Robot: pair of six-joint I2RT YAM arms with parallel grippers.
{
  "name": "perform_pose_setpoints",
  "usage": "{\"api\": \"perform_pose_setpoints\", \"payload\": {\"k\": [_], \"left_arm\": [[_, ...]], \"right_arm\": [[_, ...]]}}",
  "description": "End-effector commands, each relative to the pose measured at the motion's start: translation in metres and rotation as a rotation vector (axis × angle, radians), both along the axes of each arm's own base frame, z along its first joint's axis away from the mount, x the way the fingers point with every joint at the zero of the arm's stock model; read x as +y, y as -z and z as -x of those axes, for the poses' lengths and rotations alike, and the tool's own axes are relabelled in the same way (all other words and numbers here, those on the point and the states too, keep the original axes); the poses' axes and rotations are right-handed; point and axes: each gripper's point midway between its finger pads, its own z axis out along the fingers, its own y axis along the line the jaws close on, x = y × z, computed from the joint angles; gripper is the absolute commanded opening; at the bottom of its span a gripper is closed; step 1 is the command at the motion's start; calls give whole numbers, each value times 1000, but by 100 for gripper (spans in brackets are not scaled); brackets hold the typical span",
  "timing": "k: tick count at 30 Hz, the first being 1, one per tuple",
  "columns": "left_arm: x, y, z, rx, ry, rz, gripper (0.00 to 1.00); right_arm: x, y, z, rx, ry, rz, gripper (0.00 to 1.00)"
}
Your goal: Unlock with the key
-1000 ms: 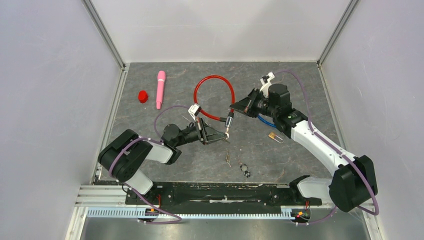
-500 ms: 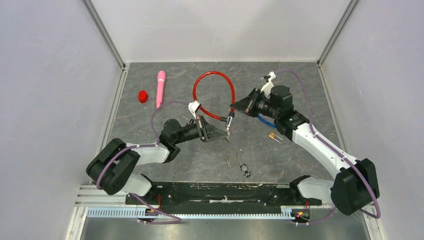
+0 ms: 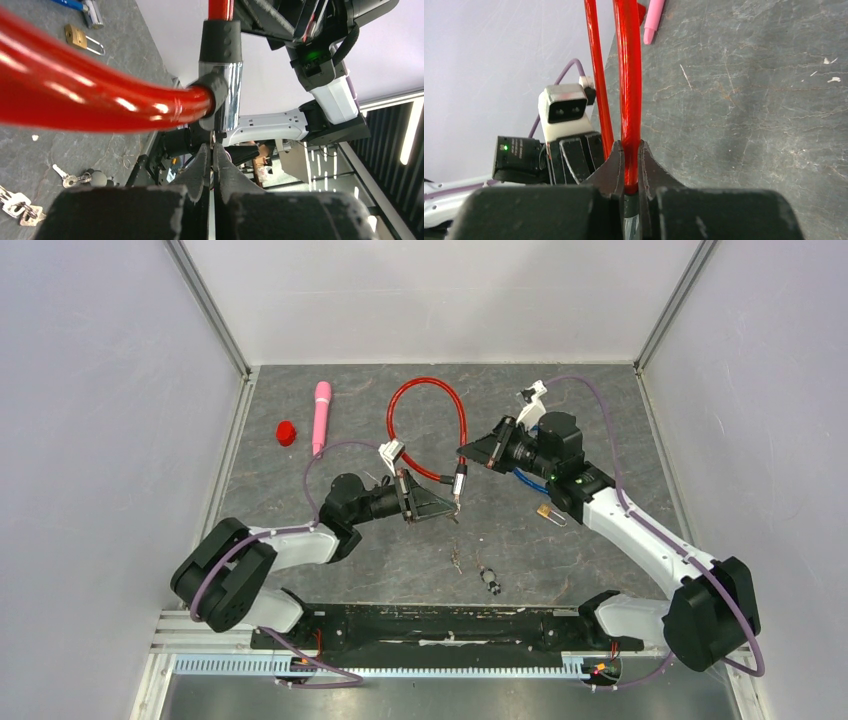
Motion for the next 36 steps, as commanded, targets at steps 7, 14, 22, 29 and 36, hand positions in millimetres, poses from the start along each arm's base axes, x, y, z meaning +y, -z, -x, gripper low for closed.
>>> {"api": "perform_pose_setpoints", "payload": {"k": [7, 14, 22, 29, 36], "left_arm": [[14, -92, -32, -397, -217, 118, 2], [10, -92, -39, -474, -219, 25, 2], [13, -79, -39, -557, -205, -116, 2], [14, -89, -37, -589, -208, -87, 2], [12, -87, -41, -582, -211, -102, 2]], "right_arm": [[22, 1, 41, -23, -174, -18, 0], [22, -5, 46, -39, -177, -29, 0], [22, -5, 48, -27, -157, -32, 14], [32, 2, 56, -4, -184, -50, 33], [36, -2, 59, -13, -199, -66, 4]]}}
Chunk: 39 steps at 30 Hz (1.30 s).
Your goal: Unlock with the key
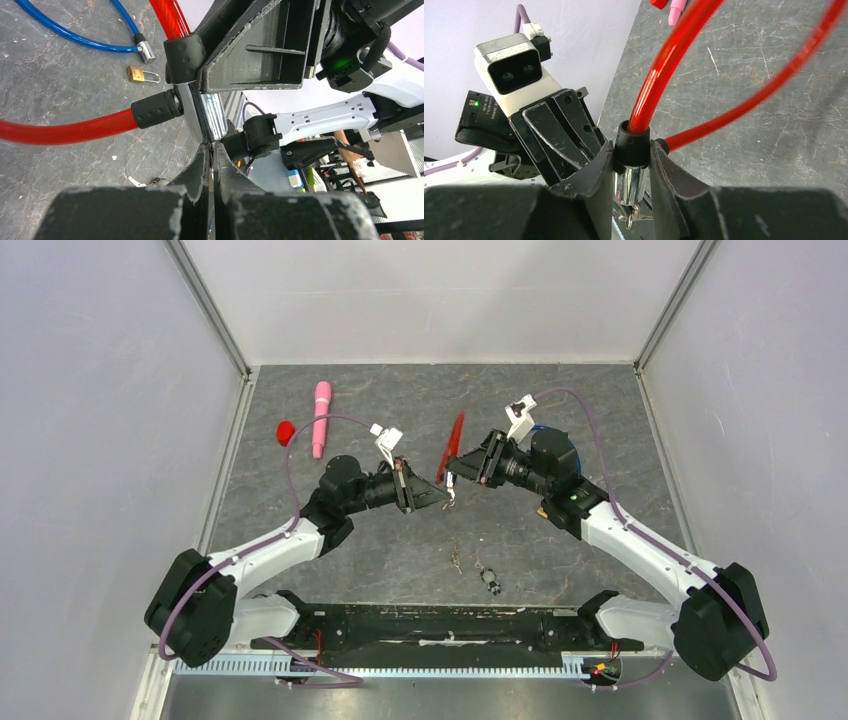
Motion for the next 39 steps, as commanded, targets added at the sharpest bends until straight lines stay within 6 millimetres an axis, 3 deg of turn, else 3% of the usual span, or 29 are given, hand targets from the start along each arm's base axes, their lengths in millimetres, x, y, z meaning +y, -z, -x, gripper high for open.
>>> {"api": "perform_pose_setpoints", "payload": {"k": [1, 6, 14, 19, 24, 30, 34, 39], "left_arm": [[1, -65, -23, -251, -86, 97, 2], [10, -42, -34, -246, -163, -125, 2], [35, -20, -41, -297, -314, -486, 2], [34, -12, -39, -343, -372, -622, 2], [25, -16, -33, -356, -361, -624, 3], [28, -34, -16, -353, -333, -533, 59], [33, -43, -7, -338, -314, -485, 71], [43, -43, -12, -258, -329, -429, 73]], "right_arm": [[13, -2, 25, 15, -116, -16, 0], [11, 0, 17, 18, -71, 37, 0], [9, 15, 7, 75, 32, 180, 0], [10, 23, 5, 122, 95, 240, 0], [17, 25, 6, 142, 84, 247, 0], [18, 12, 2, 59, 64, 243, 0], [15, 8, -2, 9, 46, 231, 0], [13, 15, -7, -2, 5, 216, 0]]}}
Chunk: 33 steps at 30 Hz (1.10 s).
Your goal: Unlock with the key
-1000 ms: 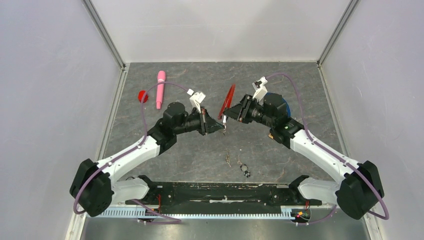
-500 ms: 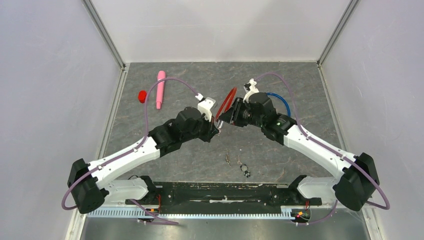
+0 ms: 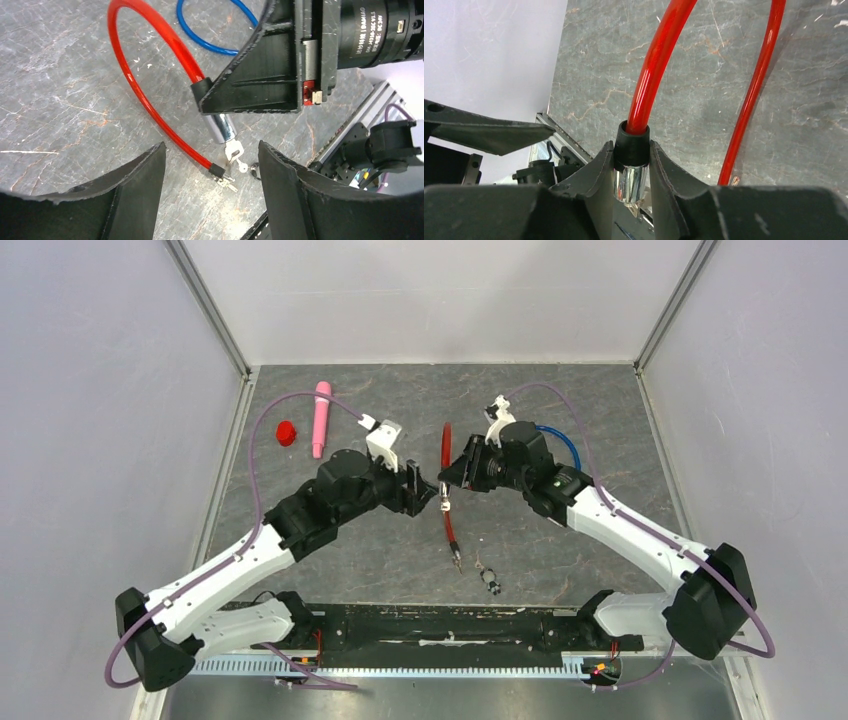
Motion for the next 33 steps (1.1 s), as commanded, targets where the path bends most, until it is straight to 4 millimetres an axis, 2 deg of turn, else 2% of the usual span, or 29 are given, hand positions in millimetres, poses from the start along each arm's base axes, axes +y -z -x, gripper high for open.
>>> {"api": "perform_pose_setpoints", "payload": {"k": [1, 4, 8, 11, 14, 18, 24, 27, 29, 33], "left_arm": [[3, -18, -8, 42, -15, 125, 73], [10, -12, -15, 119, -31, 185, 73], [13, -13, -21, 199, -19, 324, 76], [17, -9, -27, 223, -44, 340, 77], [31, 0, -37, 250, -130, 321, 78], [58, 1, -42, 244, -248, 298, 81], [105, -7, -41, 176, -397, 131, 87], [136, -16, -41, 116, -502, 37, 94], [157, -23, -41, 74, -565, -11, 97], [187, -30, -40, 10, -654, -95, 100]], "right_arm": [[5, -19, -8, -94, -65, -58, 0], [10, -21, -6, -125, -118, -67, 0], [11, -26, -5, -189, -160, -59, 0], [12, -32, -7, -224, -170, -55, 0], [19, -52, -14, -266, -186, -72, 0], [33, -91, -28, -348, -216, -96, 0], [37, -154, -73, -537, -175, 16, 0], [37, -171, -100, -621, -155, 121, 0], [33, -172, -127, -654, -101, 222, 0], [28, -181, -166, -739, -26, 358, 0]]}}
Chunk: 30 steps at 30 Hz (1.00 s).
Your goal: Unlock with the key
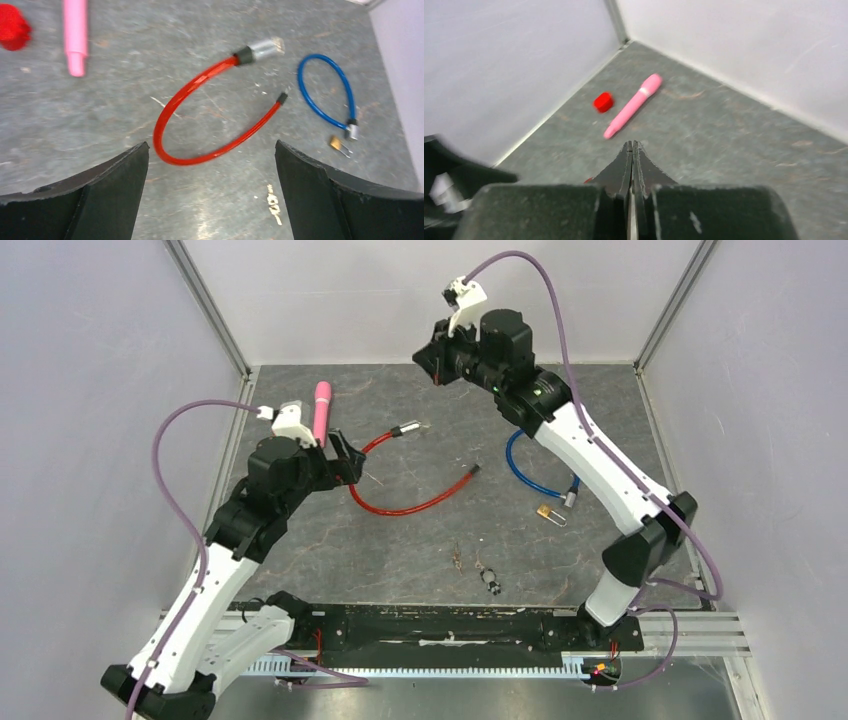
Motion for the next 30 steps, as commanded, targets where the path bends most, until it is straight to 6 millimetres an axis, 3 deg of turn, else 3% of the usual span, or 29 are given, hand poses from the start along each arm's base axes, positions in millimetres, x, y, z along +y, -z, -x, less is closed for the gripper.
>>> {"api": "perform_pose_setpoints", "payload": {"k": [1, 5, 7, 11, 14, 18, 19, 24, 27, 30], "left_arm": [[46, -6, 1, -41, -122, -193, 100], [46, 14, 1, 20, -117, -215, 100], [41, 31, 2, 72, -104, -206, 100], [29, 63, 1, 158, -66, -188, 98], [18, 82, -2, 224, -31, -184, 98], [8, 103, -7, 310, -4, -183, 98], [6, 106, -9, 323, -7, -180, 98], [2, 119, -21, 371, -33, -178, 98], [1, 135, -30, 422, -70, -190, 98], [2, 150, -41, 472, -153, -178, 96]], "right_arm": [[-18, 10, -47, -110, 155, 197, 0], [-20, 51, -61, -50, 192, 265, 0], [-24, 86, -57, 10, 197, 298, 0], [-48, 150, -35, 122, 230, 374, 24], [-77, 172, -17, 146, 293, 394, 44], [-131, 207, -1, 214, 421, 417, 70], [-146, 214, 2, 238, 455, 417, 73], [-206, 256, 20, 397, 575, 449, 74], [-224, 275, 29, 475, 604, 465, 73], [-228, 285, 33, 517, 592, 463, 72]]}}
